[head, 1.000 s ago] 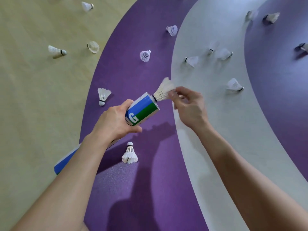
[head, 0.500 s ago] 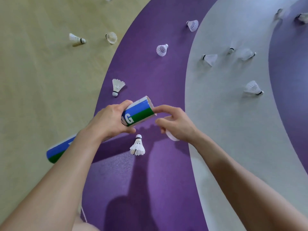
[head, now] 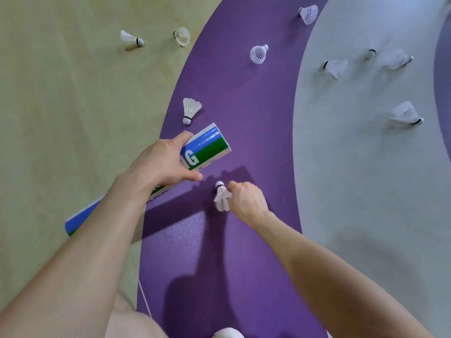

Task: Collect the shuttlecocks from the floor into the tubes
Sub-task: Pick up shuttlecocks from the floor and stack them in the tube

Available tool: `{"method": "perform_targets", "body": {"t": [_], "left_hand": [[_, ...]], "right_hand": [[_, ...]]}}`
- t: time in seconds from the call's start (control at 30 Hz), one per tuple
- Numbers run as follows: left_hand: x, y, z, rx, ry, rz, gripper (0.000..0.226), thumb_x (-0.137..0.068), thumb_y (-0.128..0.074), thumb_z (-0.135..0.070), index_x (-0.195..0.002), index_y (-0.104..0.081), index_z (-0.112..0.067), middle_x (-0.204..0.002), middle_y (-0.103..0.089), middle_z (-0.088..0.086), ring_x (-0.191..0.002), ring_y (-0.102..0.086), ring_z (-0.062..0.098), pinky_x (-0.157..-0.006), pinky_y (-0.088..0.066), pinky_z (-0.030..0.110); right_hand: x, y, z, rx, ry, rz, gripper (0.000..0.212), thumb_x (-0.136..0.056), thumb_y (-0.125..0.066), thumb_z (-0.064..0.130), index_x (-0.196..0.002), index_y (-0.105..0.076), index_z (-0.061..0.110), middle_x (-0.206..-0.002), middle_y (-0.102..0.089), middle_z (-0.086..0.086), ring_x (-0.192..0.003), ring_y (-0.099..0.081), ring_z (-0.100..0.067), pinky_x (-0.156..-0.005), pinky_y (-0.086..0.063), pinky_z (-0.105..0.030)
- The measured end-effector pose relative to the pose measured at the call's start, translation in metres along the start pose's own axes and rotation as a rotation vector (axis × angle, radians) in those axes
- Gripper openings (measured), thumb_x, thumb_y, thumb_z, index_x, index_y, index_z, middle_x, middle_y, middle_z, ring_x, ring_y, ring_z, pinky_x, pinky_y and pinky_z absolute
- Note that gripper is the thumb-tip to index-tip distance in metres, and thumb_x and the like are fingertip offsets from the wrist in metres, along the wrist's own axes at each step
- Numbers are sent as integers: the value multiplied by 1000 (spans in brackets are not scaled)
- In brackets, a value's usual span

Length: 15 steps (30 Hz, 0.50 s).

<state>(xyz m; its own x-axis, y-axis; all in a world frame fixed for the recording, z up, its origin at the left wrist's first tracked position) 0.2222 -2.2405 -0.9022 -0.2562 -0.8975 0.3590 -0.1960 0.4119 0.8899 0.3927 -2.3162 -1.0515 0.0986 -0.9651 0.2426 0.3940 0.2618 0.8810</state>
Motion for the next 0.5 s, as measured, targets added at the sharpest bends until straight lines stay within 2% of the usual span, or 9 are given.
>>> {"method": "perform_targets", "body": {"t": [0.07,0.13,0.2,0.27,0.4,0.5], "left_hand": [[-2,-1,-7,9,-20,0,79,-71,-96,-57,-134,-50,-43,-98,-71,-11,-96,-65,24,-85,-57,41],[-4,-2,-17,22,-39,15,80,-69,-96,-57,-133,-50,-44,-100,-72,-10,-97,-66,25,-88,-58,43],[-4,-3,-33,24,-75,31,83,-61,-92,-65,-129,-49,-49,-101,-73,-10,-99,-68,27,-89,-59,46],[-7,-4,-50,19,-121,38,85,-53,-83,-71,-128,-47,-52,-103,-72,-11,-99,-68,27,-88,-60,47],[-9,-10,-86,71,-225,54,80,-65,-96,-55,-130,-49,-53,-105,-68,-13,-100,-66,22,-88,-59,47],[-8,-18,-112,127,-298,72,84,-68,-98,-47,-135,-48,-57,-111,-65,-13,-104,-65,20,-92,-58,48]], "right_hand": [[-5,27,-21,-92,-92,-78,16,-91,-56,22,-91,-68,13,-88,-74,-16,-84,-67,-43,-65,-44,-40],[0,69,-47,-201,-148,-133,19,-90,-56,25,-80,-64,11,-74,-68,-13,-76,-64,-42,-63,-45,-37],[9,121,-76,-244,-179,-166,25,-90,-59,25,-71,-55,10,-63,-54,-6,-68,-56,-38,-58,-38,-33],[23,178,-104,-276,-232,-206,29,-92,-60,21,-68,-51,10,-60,-48,-3,-63,-49,-31,-51,-35,-31],[67,262,-145,-372,-340,-262,27,-93,-59,21,-70,-51,10,-61,-43,2,-60,-40,-22,-51,-33,-29],[94,287,-143,-469,-329,-243,29,-95,-64,23,-66,-60,24,-60,-46,5,-59,-49,-20,-46,-35,-24]]}}
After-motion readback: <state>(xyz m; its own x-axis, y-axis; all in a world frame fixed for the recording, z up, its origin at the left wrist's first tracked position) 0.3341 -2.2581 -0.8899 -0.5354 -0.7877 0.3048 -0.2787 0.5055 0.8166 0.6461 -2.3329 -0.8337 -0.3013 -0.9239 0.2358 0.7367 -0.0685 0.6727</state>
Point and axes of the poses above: each hand's wrist, its own x-axis away from the middle knuckle, its own y-axis out of the back of the hand, z = x × y, the point moved 10 cm from there along -x, towards the middle knuckle
